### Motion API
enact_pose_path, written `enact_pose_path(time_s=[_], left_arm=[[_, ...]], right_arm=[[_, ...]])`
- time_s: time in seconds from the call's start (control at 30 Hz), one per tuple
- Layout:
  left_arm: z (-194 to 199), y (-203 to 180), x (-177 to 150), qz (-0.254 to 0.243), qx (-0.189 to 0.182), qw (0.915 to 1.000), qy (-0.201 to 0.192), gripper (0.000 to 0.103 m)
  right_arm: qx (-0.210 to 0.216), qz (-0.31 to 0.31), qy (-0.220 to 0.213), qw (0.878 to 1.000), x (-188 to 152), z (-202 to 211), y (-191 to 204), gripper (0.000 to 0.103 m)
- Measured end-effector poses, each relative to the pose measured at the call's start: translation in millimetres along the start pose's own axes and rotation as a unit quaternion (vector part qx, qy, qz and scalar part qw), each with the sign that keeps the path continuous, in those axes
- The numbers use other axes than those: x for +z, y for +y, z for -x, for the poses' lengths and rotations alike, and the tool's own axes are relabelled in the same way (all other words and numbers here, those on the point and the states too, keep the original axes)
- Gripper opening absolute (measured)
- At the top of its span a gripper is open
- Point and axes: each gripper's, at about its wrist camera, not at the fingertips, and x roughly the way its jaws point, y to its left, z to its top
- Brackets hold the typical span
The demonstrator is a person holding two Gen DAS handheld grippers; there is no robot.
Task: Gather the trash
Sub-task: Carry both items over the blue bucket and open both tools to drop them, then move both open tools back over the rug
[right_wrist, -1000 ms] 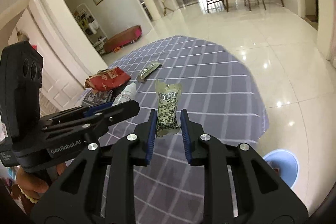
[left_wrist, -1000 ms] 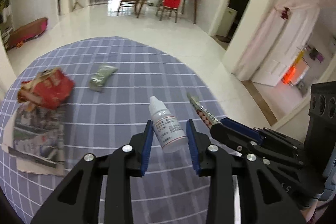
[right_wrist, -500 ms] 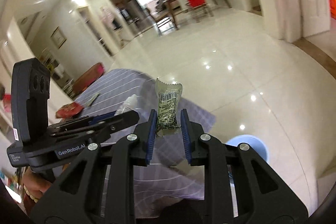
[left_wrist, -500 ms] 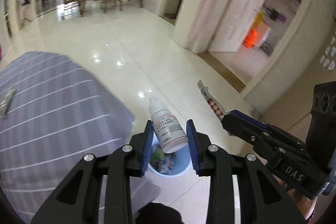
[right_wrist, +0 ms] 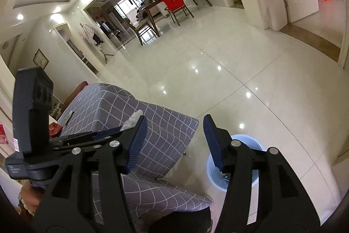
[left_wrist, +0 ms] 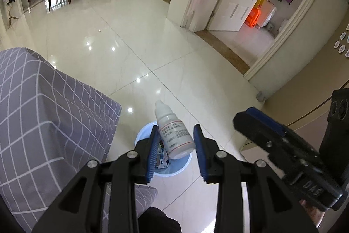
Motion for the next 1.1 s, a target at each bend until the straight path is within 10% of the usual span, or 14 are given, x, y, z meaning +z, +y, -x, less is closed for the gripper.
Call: enact_pose_path(time_s=[0.67, 0.7, 0.77, 1.1], left_arm=[[-14, -22, 9, -0.03, -0.015, 0.9994, -0.003, 0.033], [-14, -24, 10, -0.031, -0.015, 0.9994, -0.008, 0.037], [-17, -25, 13, -0.025, -0.003, 0.9997, -0.002, 0.085], [14, -9, 4, -0.008, 0.025, 0.9994, -0.024, 0.085]], right_arm=[[-0.034, -0.028, -0.088, 0.995, -10, 53, -15, 0.063], [-0.034, -0.03, -0.092, 0.995, -10, 56, -16, 0.063], [-0.036, -0.035, -0.095, 0.994, -8, 60, -18, 0.063], [-0.027, -0.026, -0.079, 0.996, -6, 60, -5, 0.064]])
